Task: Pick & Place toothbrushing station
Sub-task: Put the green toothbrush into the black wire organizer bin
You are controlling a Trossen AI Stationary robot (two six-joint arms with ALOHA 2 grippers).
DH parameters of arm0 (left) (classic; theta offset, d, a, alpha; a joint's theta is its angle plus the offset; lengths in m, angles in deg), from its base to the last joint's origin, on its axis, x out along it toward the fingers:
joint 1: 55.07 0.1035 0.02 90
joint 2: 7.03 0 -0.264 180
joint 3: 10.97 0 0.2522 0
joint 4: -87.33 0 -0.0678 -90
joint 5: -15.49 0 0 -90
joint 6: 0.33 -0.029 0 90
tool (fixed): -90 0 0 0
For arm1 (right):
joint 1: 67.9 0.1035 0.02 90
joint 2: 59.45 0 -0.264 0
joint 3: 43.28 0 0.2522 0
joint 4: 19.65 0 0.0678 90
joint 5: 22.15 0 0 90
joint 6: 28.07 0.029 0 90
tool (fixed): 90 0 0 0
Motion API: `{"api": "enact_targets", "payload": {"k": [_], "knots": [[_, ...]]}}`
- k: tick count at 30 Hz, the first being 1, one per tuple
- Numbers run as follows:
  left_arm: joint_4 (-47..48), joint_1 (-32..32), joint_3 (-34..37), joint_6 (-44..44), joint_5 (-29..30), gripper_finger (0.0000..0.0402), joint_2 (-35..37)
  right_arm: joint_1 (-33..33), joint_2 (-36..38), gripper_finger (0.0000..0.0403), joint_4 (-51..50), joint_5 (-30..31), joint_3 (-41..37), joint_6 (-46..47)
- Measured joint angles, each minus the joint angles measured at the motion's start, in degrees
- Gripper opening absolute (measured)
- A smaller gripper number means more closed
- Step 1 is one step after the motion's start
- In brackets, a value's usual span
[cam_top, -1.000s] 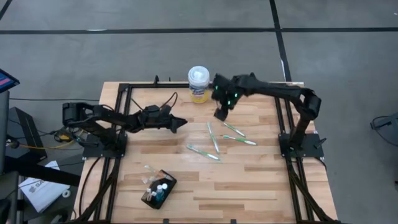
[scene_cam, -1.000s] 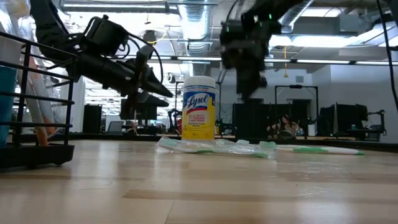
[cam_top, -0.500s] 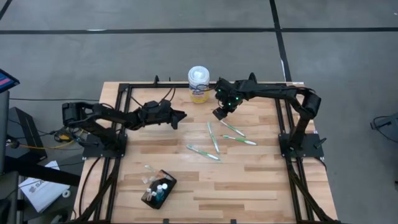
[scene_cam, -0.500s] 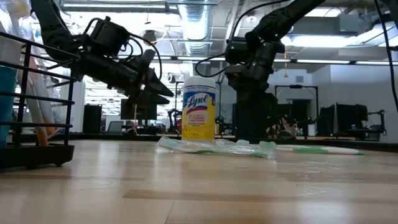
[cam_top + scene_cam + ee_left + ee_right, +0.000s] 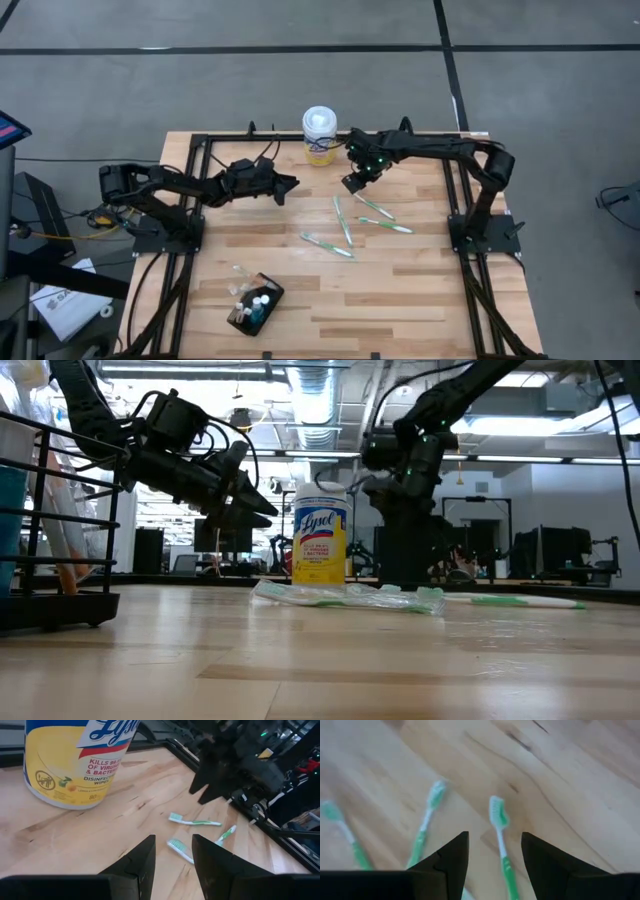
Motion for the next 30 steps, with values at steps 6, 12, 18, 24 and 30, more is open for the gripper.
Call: {"api": "enact_targets", "payload": {"k": [6, 12, 18, 24, 30], "knots": [[-0.2, 0.0, 0.0, -0.3, 0.0, 0.0123, 0.0, 0.1, -2.7, 0.0175, 1.7, -1.9, -3.2, 0.8], [-0.4, 0.0, 0.0, -0.7, 0.0, 0.0123, 0.0, 1.3, -7.9, 0.0175, 3.1, -4.3, -3.0, 0.1], [-0.3, 0.0, 0.0, -0.7, 0.4, 0.0123, 0.0, 1.6, -9.3, 0.0177, 4.1, -5.8, -1.8, 0.0], [-0.3, 0.0, 0.0, -1.0, 0.4, 0.0123, 0.0, 1.0, -9.2, 0.0158, 4.5, -5.2, -1.7, 1.9], [-0.3, 0.1, 0.0, -1.4, 0.5, 0.0123, 0.0, 0.9, -9.3, 0.0071, 5.2, -4.5, -1.7, 1.9]]}}
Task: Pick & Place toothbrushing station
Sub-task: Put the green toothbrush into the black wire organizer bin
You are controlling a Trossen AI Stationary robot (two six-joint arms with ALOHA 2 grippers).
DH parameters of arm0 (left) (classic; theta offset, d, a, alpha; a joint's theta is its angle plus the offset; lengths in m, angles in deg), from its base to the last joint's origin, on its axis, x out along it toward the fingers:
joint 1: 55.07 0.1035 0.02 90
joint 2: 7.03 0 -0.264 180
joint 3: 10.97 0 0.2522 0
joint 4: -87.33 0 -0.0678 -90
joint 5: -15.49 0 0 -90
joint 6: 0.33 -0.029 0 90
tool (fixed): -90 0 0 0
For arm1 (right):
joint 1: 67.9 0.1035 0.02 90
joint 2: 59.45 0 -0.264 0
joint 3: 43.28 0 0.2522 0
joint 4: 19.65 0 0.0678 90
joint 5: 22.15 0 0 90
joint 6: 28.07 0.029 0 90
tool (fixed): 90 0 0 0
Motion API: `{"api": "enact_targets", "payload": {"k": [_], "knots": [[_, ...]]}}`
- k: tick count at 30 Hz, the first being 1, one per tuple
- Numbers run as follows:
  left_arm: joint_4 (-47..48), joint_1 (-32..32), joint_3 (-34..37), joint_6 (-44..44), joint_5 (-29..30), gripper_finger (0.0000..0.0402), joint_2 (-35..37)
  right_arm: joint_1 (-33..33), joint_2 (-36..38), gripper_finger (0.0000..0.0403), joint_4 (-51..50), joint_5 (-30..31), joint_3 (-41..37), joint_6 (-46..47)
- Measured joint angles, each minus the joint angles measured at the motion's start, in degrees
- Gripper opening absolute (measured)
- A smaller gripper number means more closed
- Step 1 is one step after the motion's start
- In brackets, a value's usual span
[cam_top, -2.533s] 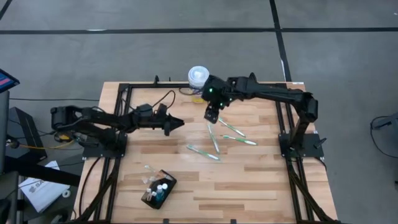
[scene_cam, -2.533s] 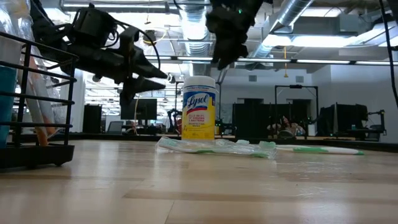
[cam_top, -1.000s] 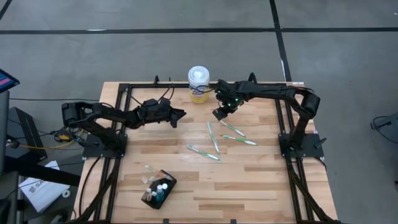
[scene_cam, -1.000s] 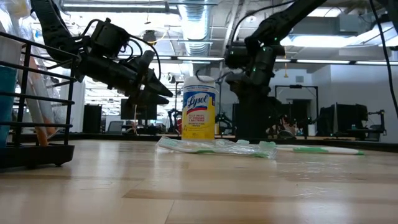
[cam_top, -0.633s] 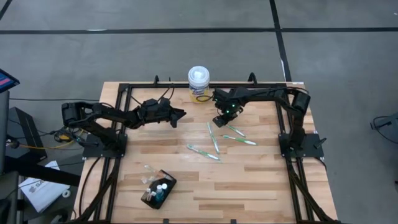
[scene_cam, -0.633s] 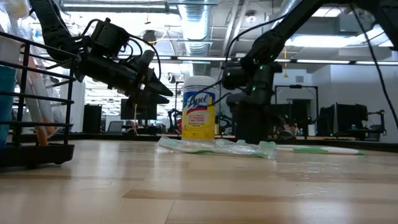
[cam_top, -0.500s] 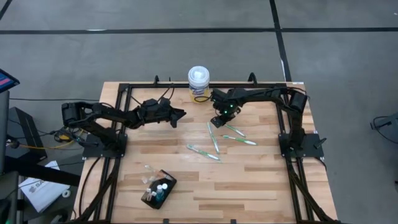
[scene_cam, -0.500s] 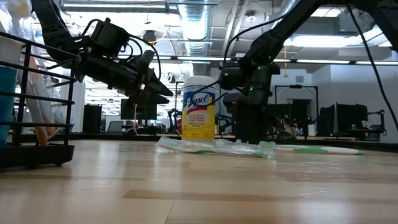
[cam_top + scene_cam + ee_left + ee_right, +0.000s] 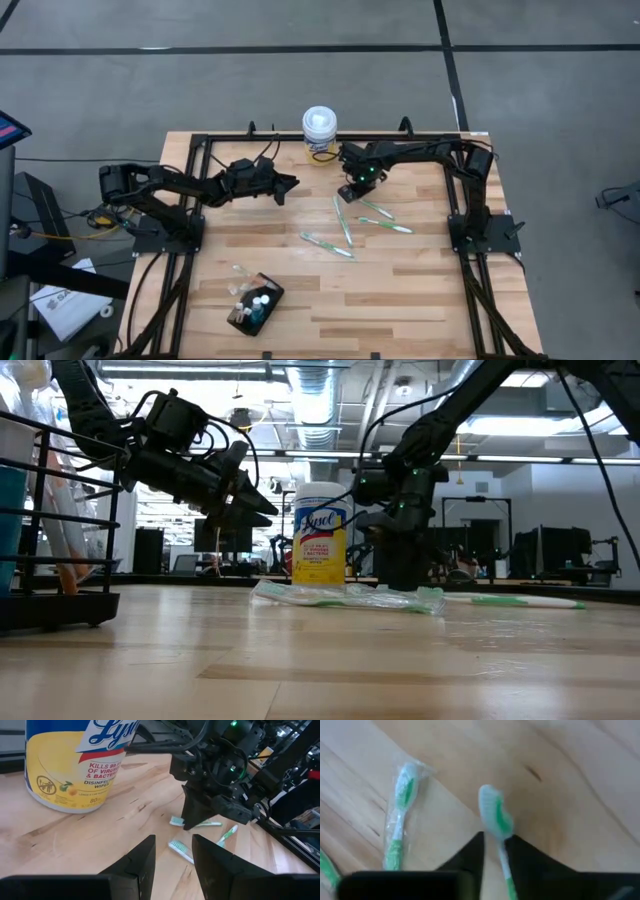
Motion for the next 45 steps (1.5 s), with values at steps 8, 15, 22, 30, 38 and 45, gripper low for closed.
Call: {"api": "enact_targets", "payload": {"k": [8, 15, 22, 30, 38, 45], "knots": [[0.0, 0.0, 0.0, -0.1, 0.0, 0.0123, 0.0, -0.1, 0.0, 0.0004, 0.4, -2.0, -0.1, -0.7], [0.0, 0.0, 0.1, -0.1, 0.0, 0.0123, 0.0, -0.1, 0.8, 0.0000, 0.7, -5.0, 1.5, 0.0], [0.0, 0.0, 0.1, -0.6, 0.0, 0.0123, 0.0, -1.6, 5.8, 0.0000, 1.4, -6.3, 5.9, 0.0], [0.0, 0.4, 0.1, -1.7, 0.8, 0.0123, 0.0, -1.6, 16.8, 0.0000, 11.3, -6.2, 6.9, 2.6], [-0.6, 0.6, 0.1, -1.3, 2.2, 0.0123, 0.0, 1.4, 24.6, 0.0000, 13.7, -4.9, 6.8, 4.4], [-1.0, 0.7, 0.1, 0.3, 2.6, 0.0123, 0.0, 4.7, 26.5, 0.0000, 14.5, -5.0, 6.8, 4.5]]}}
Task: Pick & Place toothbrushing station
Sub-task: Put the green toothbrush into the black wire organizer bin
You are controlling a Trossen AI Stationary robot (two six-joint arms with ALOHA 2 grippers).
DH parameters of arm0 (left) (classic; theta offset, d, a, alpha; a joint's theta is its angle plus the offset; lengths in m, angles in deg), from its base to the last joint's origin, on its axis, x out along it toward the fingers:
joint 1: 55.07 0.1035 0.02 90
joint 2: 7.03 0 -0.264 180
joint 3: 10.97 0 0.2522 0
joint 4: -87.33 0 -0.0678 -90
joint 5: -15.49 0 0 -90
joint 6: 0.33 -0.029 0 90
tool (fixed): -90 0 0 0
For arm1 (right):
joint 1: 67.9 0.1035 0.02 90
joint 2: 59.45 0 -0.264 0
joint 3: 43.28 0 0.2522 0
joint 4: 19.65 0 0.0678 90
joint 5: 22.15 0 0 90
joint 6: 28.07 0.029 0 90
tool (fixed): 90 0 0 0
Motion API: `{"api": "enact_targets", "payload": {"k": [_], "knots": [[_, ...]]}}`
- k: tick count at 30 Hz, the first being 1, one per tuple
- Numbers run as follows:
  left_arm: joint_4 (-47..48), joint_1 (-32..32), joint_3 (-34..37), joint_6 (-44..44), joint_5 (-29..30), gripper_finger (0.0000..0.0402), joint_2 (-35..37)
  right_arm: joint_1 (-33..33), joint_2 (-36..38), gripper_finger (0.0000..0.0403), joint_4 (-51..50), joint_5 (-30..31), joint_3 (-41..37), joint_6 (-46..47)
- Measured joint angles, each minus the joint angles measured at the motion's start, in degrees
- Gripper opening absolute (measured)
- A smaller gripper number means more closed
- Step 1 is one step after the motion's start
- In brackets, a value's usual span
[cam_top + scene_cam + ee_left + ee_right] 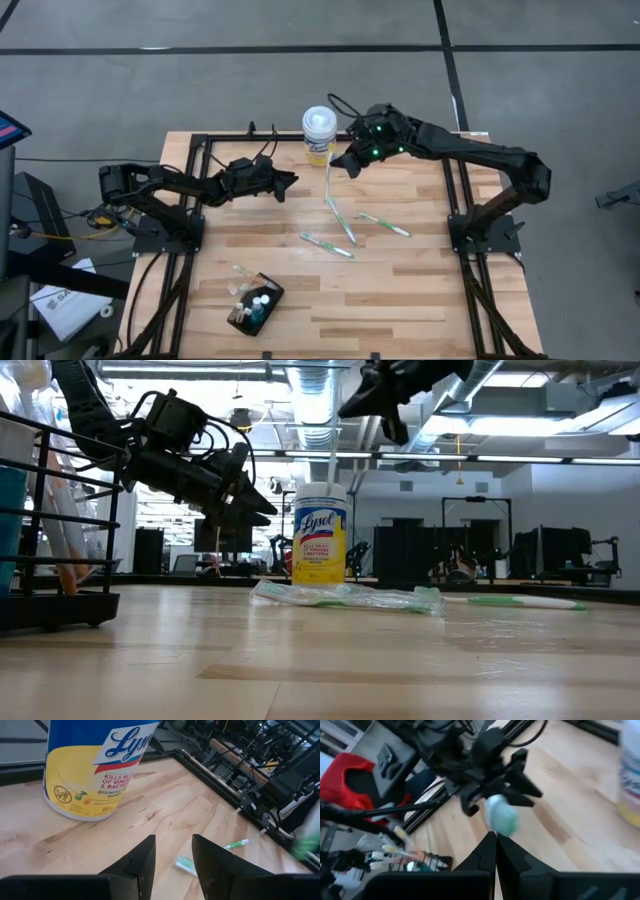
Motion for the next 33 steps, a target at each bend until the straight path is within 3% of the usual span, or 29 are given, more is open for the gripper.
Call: {"api": "enact_targets", "payload": {"k": [13, 33], "knots": [[0.1, 0.0, 0.0, 0.8, 0.3, 0.0123, 0.0, 6.4, 0.0, 0.0000, 7.1, -1.5, 0.0, 3.0], [0.1, -0.1, 0.0, 2.2, 0.2, 0.0123, 0.0, 11.4, 0.0, 0.0000, 7.5, -1.4, 0.0, 1.4]]}}
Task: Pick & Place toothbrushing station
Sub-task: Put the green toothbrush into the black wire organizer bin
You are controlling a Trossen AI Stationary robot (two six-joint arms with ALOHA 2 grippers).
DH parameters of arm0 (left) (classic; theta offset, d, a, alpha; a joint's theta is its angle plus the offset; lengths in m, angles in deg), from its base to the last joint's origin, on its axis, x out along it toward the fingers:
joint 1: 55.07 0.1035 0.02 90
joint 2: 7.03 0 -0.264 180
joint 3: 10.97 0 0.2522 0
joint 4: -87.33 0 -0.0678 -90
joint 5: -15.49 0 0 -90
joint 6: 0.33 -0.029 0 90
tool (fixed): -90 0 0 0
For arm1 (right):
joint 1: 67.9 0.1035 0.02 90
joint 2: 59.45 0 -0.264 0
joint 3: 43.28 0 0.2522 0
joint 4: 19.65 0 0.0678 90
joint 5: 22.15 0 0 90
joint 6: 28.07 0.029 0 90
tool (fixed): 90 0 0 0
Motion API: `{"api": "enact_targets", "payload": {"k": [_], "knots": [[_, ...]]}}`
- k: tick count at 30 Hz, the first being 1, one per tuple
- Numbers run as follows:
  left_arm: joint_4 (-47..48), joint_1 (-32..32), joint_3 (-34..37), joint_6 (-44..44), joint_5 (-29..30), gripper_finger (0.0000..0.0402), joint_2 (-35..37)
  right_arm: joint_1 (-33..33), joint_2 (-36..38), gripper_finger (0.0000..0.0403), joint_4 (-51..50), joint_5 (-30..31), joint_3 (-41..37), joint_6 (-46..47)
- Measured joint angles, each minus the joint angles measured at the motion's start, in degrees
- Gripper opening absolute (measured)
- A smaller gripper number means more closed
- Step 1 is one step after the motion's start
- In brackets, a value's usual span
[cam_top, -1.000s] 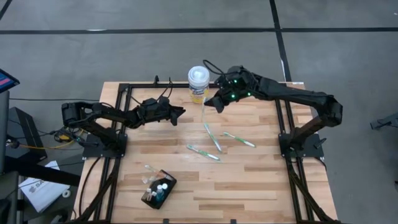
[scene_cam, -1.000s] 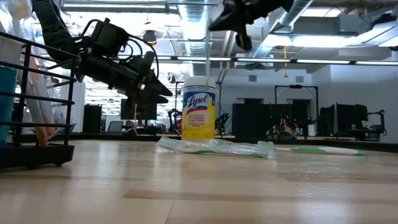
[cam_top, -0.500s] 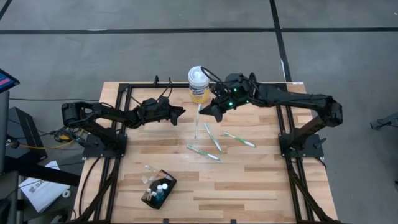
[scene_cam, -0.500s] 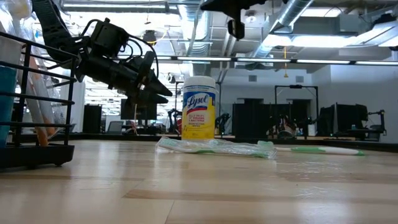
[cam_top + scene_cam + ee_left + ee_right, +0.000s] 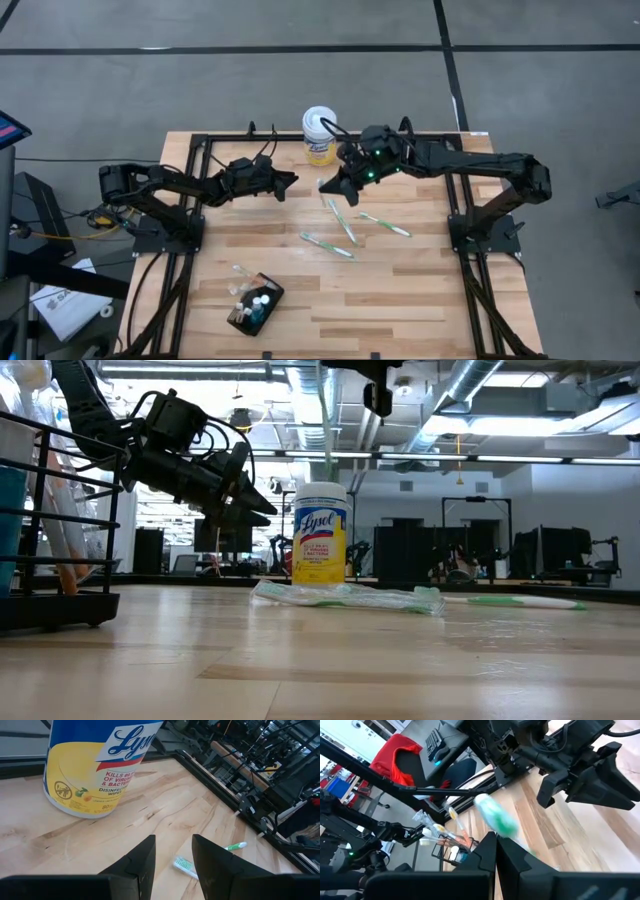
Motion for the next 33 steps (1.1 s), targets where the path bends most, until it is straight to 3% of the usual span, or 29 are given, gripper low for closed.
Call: {"api": "enact_targets", "payload": {"k": [16, 28, 33], "knots": [[0.1, -3.3, 0.0, -0.2, 0.7, 0.0123, 0.0, 7.3, -0.4, 0.0000, 8.7, -2.7, 0.0, 3.5], [0.0, -12.6, 0.0, -0.2, 1.5, 0.0123, 0.0, 12.5, -5.1, 0.0000, 20.0, 6.2, 0.1, 11.1], [0.6, -15.3, 0.0, -0.5, 2.7, 0.0123, 0.0, 15.6, -10.4, 0.0000, 20.9, 9.3, 4.8, 12.1]]}}
